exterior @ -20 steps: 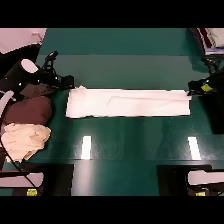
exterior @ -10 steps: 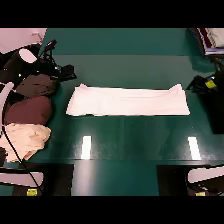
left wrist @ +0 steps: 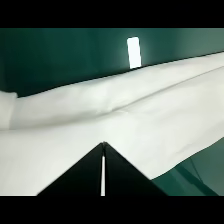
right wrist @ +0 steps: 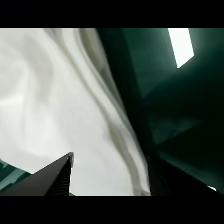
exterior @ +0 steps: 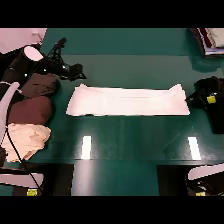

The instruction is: Fold the shirts.

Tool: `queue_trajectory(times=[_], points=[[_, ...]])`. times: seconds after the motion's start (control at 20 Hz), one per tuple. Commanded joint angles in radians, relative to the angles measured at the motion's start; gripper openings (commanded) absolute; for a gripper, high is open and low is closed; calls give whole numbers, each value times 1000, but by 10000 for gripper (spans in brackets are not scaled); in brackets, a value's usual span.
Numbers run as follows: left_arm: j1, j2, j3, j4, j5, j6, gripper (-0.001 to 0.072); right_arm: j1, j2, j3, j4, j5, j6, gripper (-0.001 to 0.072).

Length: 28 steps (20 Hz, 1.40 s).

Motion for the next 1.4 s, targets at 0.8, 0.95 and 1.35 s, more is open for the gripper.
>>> queue_trajectory(times=[0.8, 0.95, 1.35], points=[[-439, -420, 237, -9, 160, -122, 19, 393, 277, 371, 238, 16, 30, 14], [-439, -427, 238, -13, 180, -126, 19, 498, 279, 419, 282, 10, 31, 14], [-436, -425, 238, -13, 225, -122, 20, 717, 278, 430, 288, -82, 30, 15]])
